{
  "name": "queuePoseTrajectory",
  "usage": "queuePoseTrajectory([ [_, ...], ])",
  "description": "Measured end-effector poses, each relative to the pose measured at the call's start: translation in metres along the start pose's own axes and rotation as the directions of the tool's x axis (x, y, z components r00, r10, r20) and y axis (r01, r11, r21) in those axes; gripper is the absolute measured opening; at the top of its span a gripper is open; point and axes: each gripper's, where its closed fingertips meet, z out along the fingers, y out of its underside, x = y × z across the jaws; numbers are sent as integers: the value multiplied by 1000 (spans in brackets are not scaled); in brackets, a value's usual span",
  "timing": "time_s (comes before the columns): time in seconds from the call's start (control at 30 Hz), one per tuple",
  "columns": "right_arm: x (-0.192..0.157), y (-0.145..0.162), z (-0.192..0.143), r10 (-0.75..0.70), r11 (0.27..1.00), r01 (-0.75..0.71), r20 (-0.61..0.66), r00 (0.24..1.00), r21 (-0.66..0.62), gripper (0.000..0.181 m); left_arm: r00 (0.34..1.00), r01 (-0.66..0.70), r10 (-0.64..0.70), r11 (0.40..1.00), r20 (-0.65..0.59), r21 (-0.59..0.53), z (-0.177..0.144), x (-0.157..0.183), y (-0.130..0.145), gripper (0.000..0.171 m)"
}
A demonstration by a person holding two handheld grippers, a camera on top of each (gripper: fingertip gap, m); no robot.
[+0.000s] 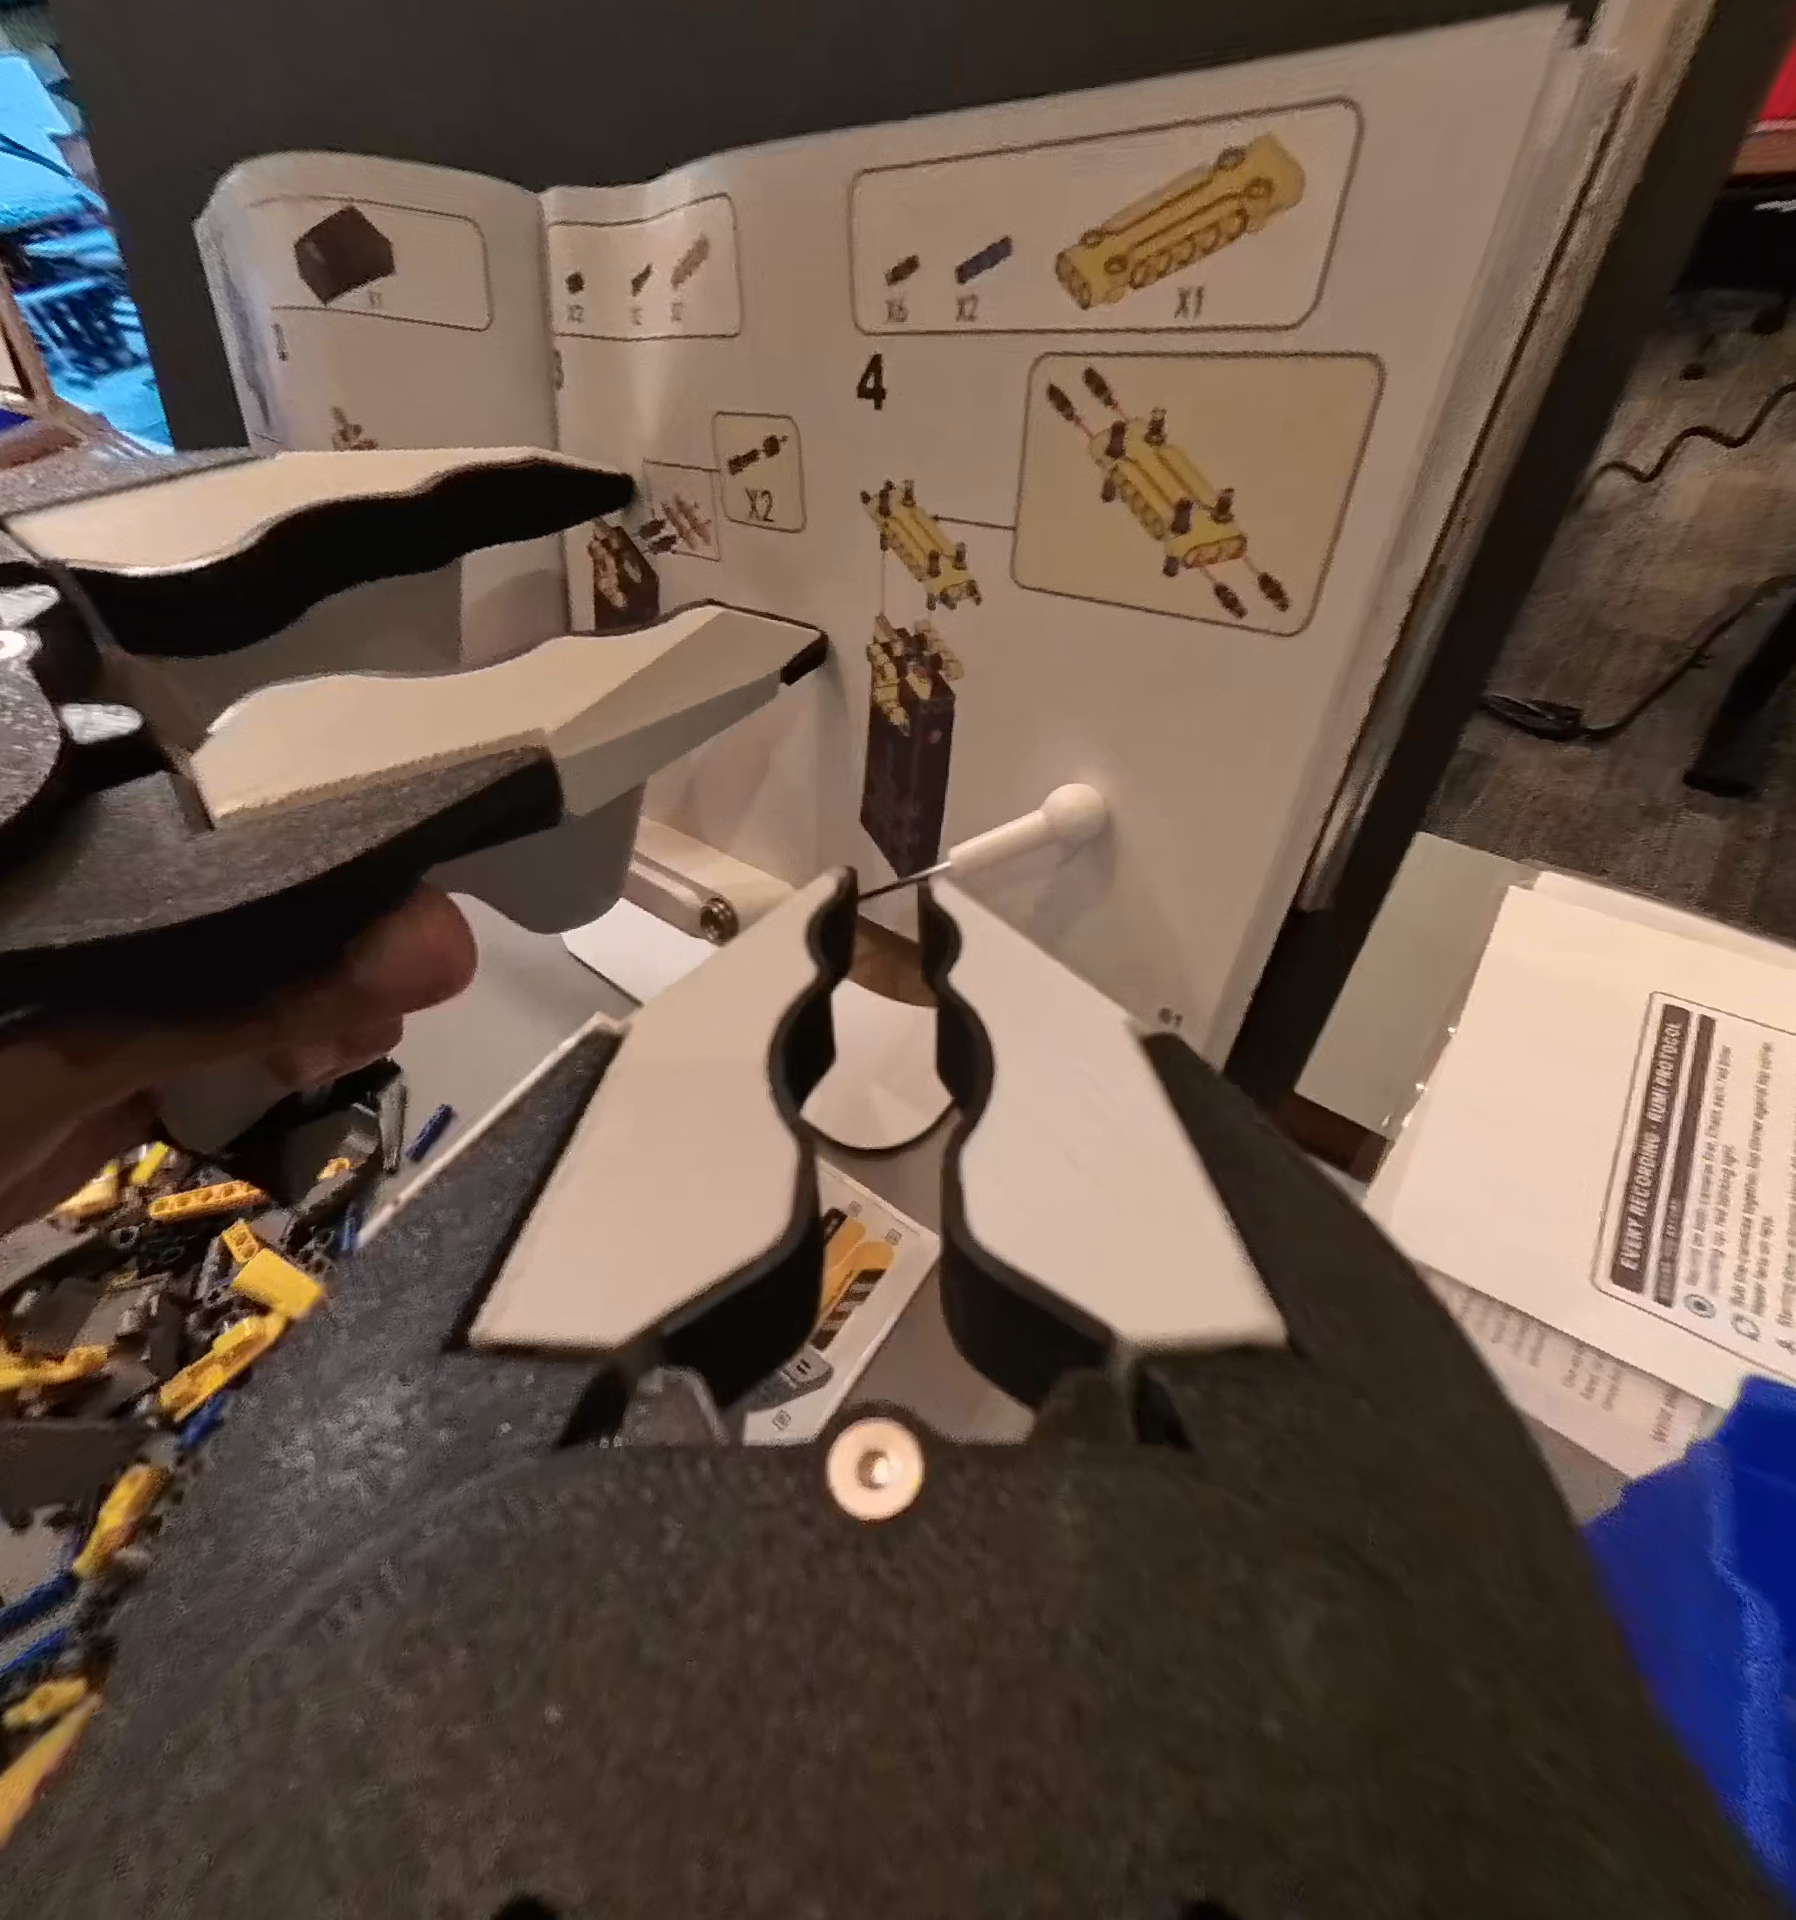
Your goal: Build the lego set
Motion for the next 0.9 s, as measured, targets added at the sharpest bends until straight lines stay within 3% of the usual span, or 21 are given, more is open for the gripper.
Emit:
queuePoseTrajectory([
  [0.17,3,1,0,32,999,-32,21,999,0,7,999,7,-8,1000,31,28,2,-12,-1,34],
  [0.3,3,3,-2,53,999,-52,55,997,-12,5,998,54,-55,998,39,17,1,-28,-1,1],
  [0.47,2,5,-4,35,999,-33,73,997,-35,4,999,38,-38,999,-10,22,-8,-22,-6,3],
  [0.57,1,4,-4,18,999,-15,73,997,-31,3,978,100,-82,991,-193,86,-23,6,-22,34],
  [0.77,-4,2,-5,-80,997,81,89,993,-13,2,938,64,-45,997,-343,45,-21,38,-19,34],
  [0.87,-6,4,-7,-104,994,105,97,990,-7,2,957,35,-20,998,-291,49,-11,35,-14,29],
  [0.9,-6,5,-7,-105,994,107,98,990,-9,1,971,16,-3,999,-238,50,-7,27,-14,14],
])
